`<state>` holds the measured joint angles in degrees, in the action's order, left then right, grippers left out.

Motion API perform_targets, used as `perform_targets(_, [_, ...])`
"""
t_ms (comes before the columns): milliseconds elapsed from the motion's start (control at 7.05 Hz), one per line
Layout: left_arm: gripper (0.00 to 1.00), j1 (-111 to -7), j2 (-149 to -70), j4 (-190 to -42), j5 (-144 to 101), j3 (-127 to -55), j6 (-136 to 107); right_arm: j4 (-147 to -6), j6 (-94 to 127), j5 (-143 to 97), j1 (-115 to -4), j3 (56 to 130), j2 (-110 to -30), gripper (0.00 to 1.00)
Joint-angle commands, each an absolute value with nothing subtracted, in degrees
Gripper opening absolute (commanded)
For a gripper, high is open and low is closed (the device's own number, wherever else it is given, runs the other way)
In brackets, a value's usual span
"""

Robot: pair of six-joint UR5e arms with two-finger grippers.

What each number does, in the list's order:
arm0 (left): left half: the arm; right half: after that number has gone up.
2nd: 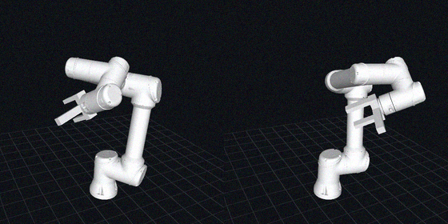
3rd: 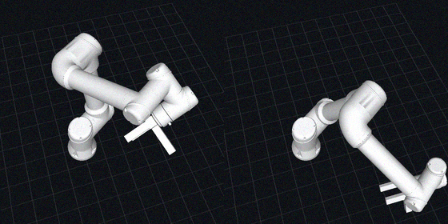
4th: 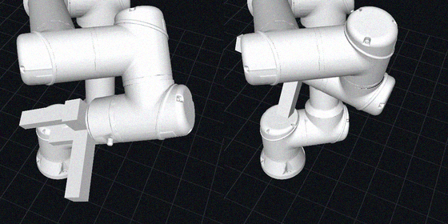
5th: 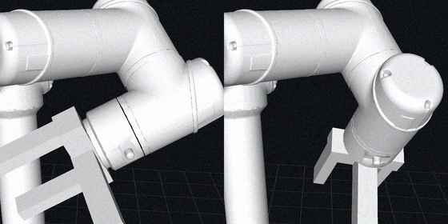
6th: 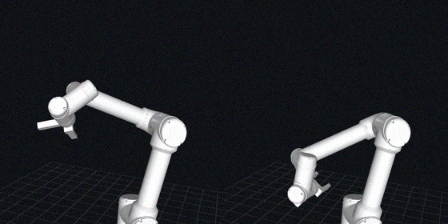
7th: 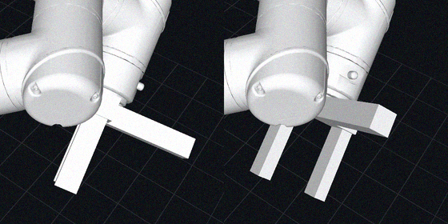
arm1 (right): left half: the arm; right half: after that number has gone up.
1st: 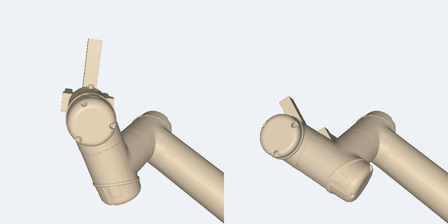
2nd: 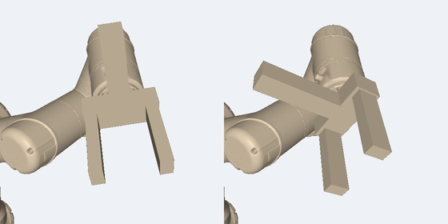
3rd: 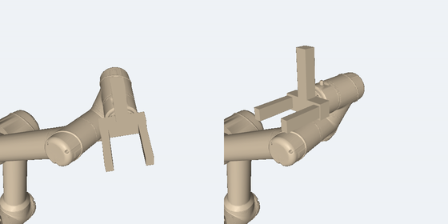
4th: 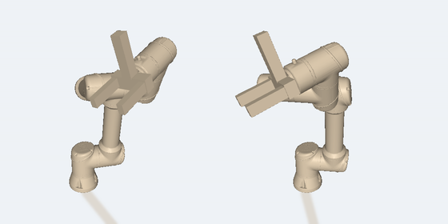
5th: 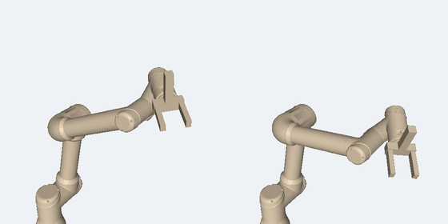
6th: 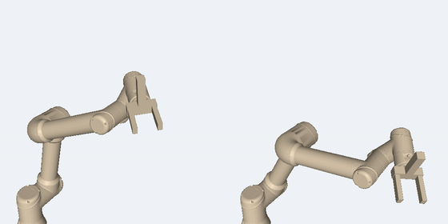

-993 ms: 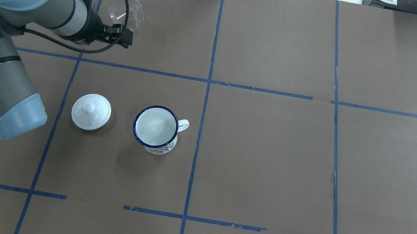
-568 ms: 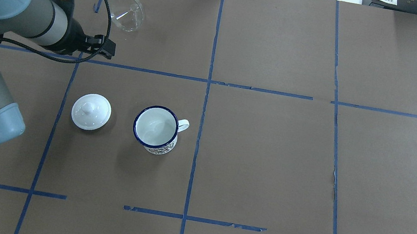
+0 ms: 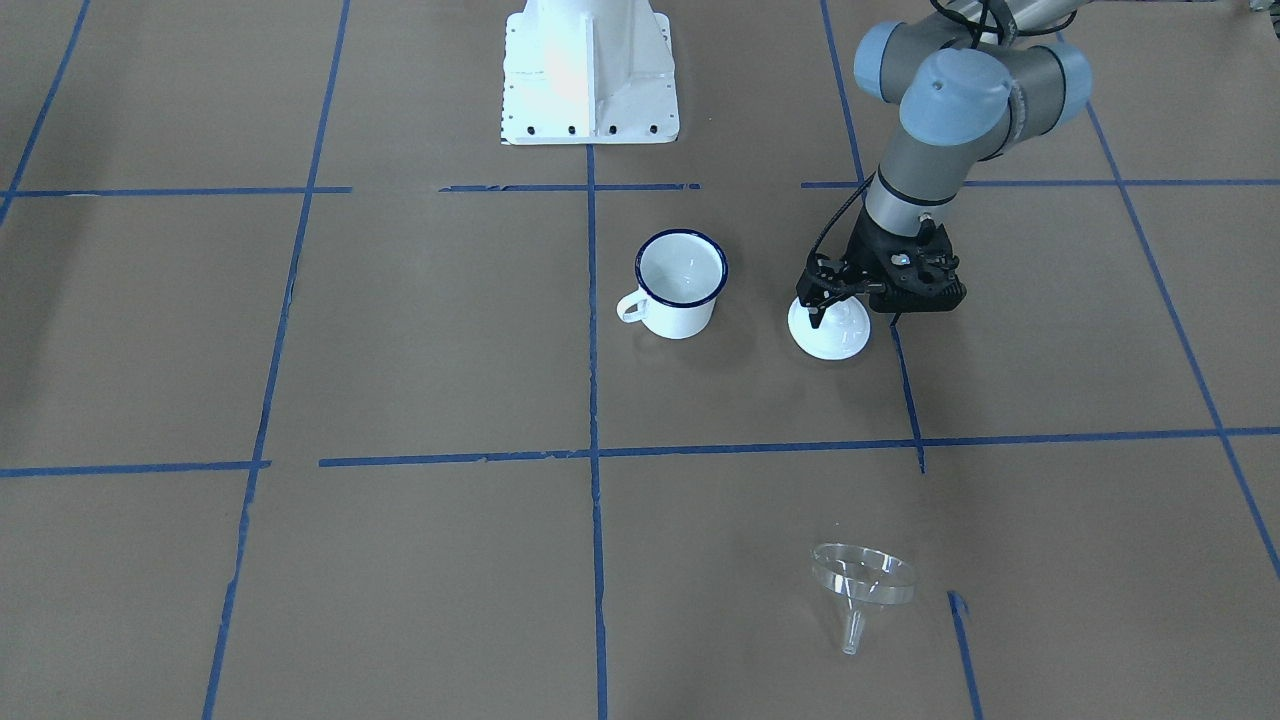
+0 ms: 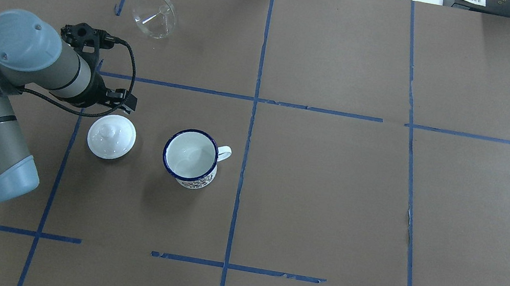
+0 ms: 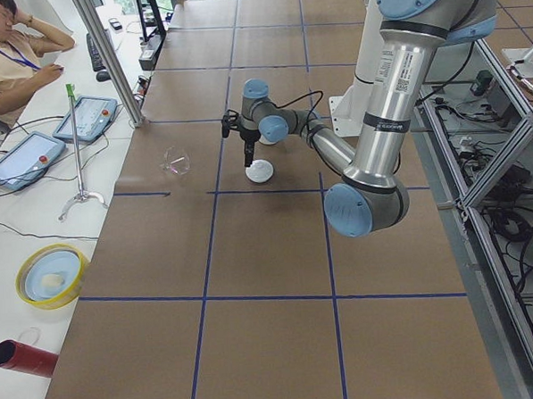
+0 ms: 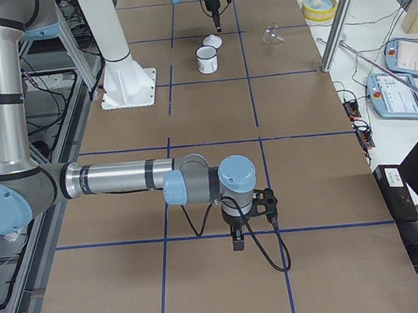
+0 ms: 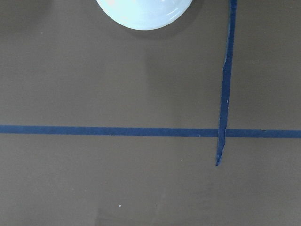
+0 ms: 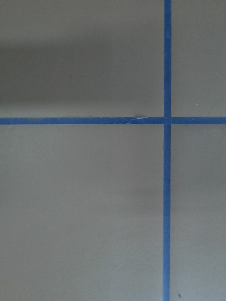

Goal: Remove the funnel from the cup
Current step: 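Lower the left gripper and grasp the stem of the white plastic funnel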

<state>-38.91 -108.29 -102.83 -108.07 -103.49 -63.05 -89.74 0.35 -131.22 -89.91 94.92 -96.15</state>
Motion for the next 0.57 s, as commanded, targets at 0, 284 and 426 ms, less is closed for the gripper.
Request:
perform_targets(0, [1.00,-36.2,-108.3,-104.2,-108.2,-102.2,-63.0,-89.7,0.4,-131.2,-89.9,94.9,-96.2,1.00])
perform_targets(284, [1.00,-35.8,-107.9,-104.0,-108.2,-102.4,-63.0,-89.7,0.4,-131.2,-89.9,94.9,-96.2,1.00])
perform_targets(426, [1.00,-35.8,-107.8,-103.6,-108.2,-102.6,-62.9,-89.7,0.4,-131.2,-89.9,94.9,-96.2,1.00])
